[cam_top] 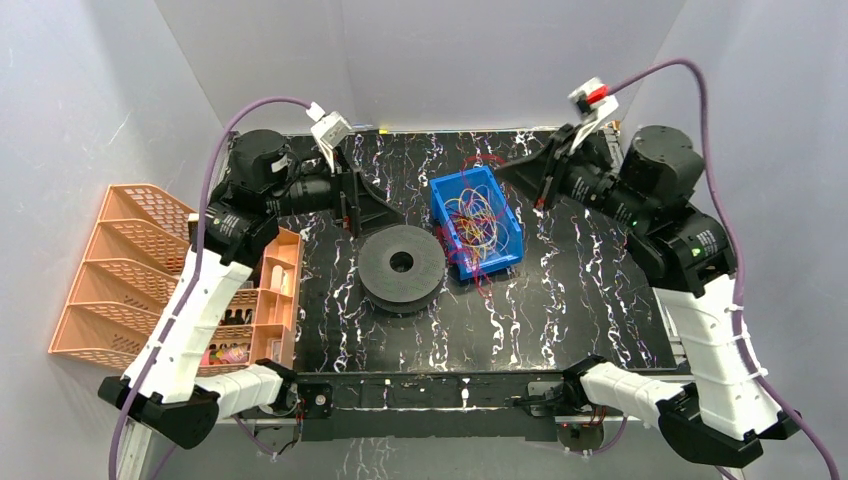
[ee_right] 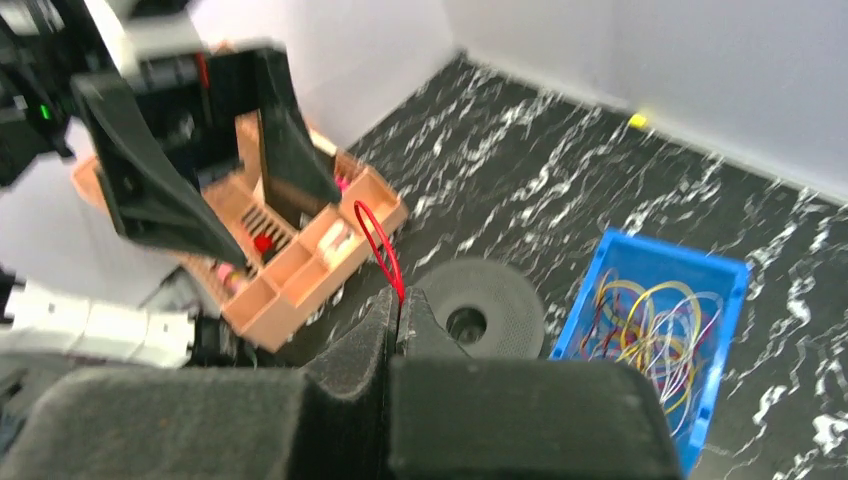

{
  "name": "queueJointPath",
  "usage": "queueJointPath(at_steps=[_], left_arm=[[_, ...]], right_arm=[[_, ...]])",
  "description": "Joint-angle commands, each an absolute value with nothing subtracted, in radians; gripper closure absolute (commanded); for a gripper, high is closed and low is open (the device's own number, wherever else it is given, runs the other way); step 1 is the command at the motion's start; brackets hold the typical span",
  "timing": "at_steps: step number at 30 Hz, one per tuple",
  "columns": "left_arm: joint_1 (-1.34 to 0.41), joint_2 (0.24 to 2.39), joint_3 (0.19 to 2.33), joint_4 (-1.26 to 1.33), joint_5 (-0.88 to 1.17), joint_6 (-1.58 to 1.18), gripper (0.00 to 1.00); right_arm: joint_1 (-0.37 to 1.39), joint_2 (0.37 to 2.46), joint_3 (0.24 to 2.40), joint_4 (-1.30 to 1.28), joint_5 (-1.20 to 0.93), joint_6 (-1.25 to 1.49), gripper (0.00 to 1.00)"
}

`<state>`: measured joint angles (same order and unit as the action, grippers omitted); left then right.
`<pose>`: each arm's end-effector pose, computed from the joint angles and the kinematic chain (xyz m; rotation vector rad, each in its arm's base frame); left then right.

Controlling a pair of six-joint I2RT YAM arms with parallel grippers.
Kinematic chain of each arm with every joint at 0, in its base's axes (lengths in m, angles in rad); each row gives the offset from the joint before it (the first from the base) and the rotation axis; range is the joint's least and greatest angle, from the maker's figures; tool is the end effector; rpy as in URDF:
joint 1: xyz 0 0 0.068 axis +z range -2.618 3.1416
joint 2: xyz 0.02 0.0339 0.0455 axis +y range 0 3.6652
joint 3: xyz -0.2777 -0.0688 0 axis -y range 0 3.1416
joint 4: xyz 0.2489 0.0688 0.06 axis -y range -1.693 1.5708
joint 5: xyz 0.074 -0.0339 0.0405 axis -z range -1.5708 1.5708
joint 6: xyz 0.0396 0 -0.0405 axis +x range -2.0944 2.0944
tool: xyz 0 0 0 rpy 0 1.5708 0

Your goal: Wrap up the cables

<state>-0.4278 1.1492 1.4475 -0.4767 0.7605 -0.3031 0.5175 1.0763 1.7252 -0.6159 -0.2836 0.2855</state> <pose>0.1959 -0.1193 0.4792 0.6958 1.7182 -1.1815 0.1355 0.0899 0.5598 -0.4158 1.5474 0.8485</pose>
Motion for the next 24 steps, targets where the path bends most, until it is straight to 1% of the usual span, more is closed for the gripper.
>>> queueJointPath(at_steps=[1,4,7,8,9,17,20,24], left_arm=[[-0.433,1.162,1.501,-0.381,0.935,-0.303,0.02],[-0.471,1.187,1.512,-0.334,0.95,-0.314,0.02],[-0.604,1.239,1.513,-0.316,0.828,-0.296,0.02],[-0.646,1.263,1.498,-0.288,0.71,-0.297,0.02],[-0.664,1.269,1.482,-0.261,0.673,-0.297,0.02],[-0.778,1.327,1.435,-0.177,0.45,-0.254,0.01],[-0.795,1.336,1.416,-0.163,0.378,-0.243,0.02],[-0.811,1.342,1.374,-0.136,0.333,-0.235,0.02]], right_arm=[[0.52,1.046,1.64,-0.642,-0.508,0.224,1.0],[0.52,1.027,1.546,-0.594,-0.596,0.254,1.0],[0.519,1.03,1.457,-0.486,-0.67,0.322,1.0],[0.521,1.045,1.433,-0.442,-0.698,0.348,1.0],[0.522,1.051,1.418,-0.421,-0.707,0.367,1.0],[0.523,1.069,1.415,-0.342,-0.719,0.45,1.0],[0.523,1.064,1.427,-0.314,-0.715,0.481,1.0],[0.523,1.049,1.465,-0.288,-0.687,0.523,1.0]])
